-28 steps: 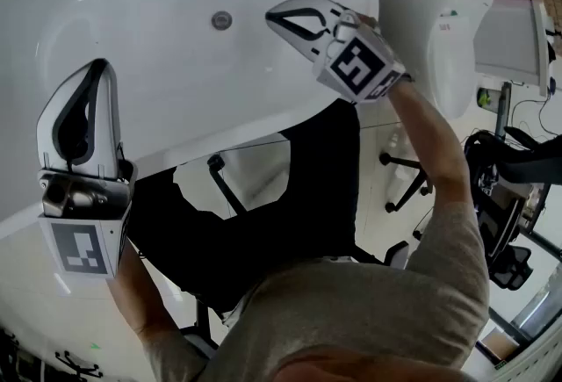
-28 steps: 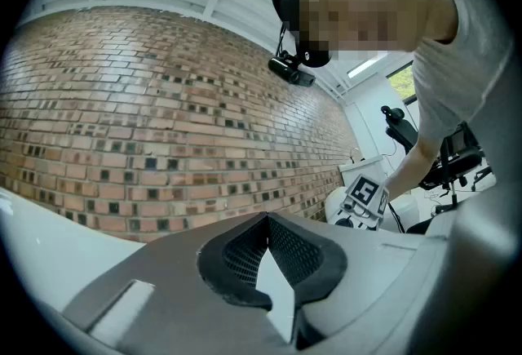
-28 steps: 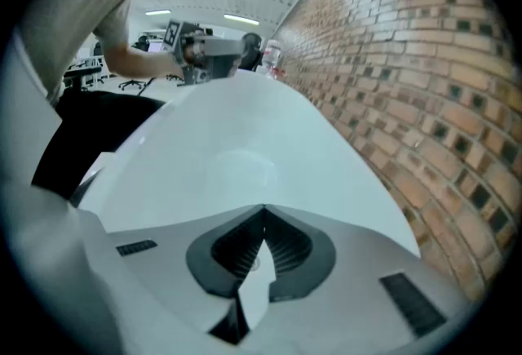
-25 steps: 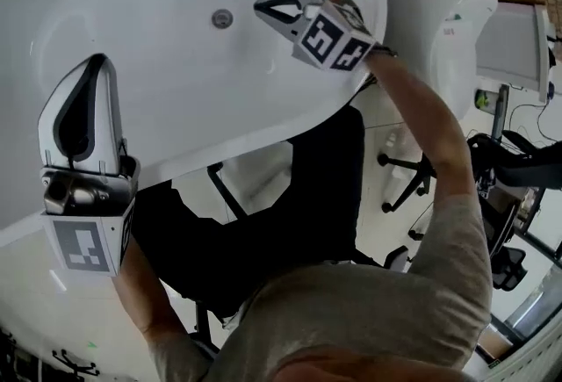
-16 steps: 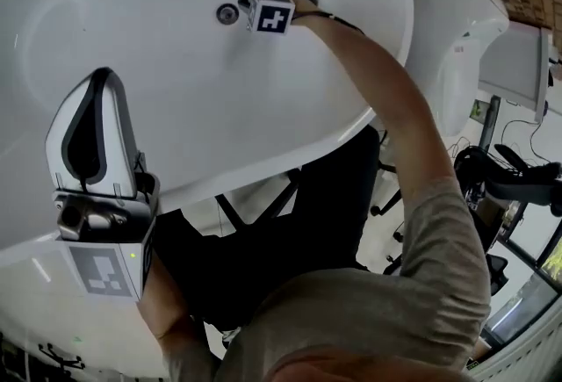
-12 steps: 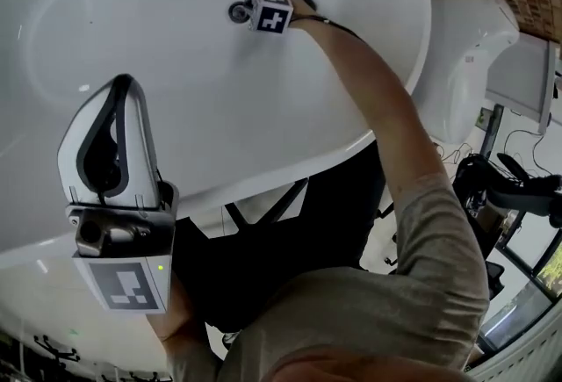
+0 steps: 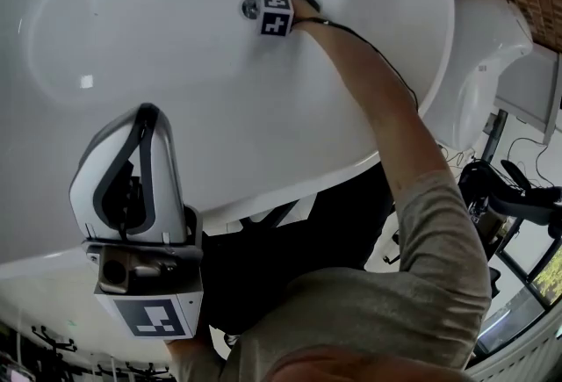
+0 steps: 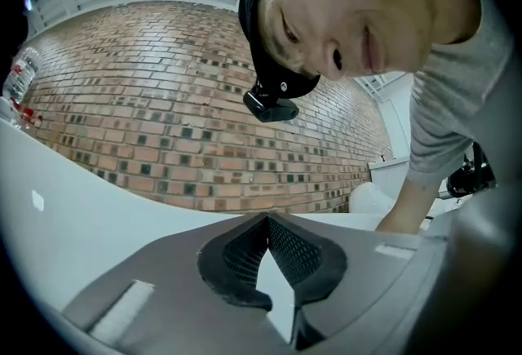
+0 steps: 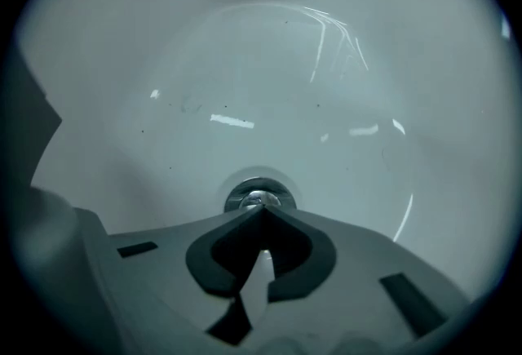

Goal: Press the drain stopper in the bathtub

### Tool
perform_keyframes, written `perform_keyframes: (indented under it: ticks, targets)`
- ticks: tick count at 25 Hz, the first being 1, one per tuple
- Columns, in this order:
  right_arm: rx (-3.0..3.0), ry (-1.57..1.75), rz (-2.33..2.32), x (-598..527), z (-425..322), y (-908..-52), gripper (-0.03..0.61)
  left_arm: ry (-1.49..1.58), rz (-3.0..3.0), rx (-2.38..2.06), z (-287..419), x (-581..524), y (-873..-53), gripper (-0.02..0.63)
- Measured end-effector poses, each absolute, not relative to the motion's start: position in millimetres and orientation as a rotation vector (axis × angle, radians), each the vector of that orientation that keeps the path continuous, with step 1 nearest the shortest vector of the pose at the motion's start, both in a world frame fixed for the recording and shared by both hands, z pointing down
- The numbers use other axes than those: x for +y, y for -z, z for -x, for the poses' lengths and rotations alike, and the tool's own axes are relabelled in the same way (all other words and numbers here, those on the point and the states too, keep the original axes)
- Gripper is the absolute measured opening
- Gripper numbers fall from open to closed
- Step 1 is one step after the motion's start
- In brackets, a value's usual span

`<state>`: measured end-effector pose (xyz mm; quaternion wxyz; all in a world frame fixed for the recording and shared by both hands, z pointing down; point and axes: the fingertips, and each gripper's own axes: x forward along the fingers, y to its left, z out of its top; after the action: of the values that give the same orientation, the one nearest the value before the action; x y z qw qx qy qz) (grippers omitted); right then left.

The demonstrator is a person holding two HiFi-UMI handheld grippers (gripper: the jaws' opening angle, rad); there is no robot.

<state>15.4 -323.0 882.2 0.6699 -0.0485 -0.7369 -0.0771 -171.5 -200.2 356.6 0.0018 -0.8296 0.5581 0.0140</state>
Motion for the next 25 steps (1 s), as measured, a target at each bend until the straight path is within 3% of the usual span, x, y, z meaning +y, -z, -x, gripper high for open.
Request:
perform_keyframes:
  ticks: [8, 13, 19, 25]
  targets:
    - [-1.6, 0.186, 0.055, -322.6, -13.1, -885.8, 0.005, -0.017, 2.584, 1.735, 170.7, -199.9, -359.2, -0.006]
    - [-1.692, 0.197, -0.017, -345.6, -1.5, -818.9, 0.003, -0.022, 2.572, 1.746, 176.7, -200.4, -368.0, -0.008]
    - [-2.145, 0.184, -0.343, -368.1, 29.0, -592.7, 0.002, -0.151, 2.615, 1.774, 195.1, -202.9, -358.5, -0.008]
    - [-2.708, 0.2, -0.621, -277.4, -10.8, -302.3, 0.002, -0.234, 2.54, 1.669, 170.5, -153.9, -251.4, -0.008]
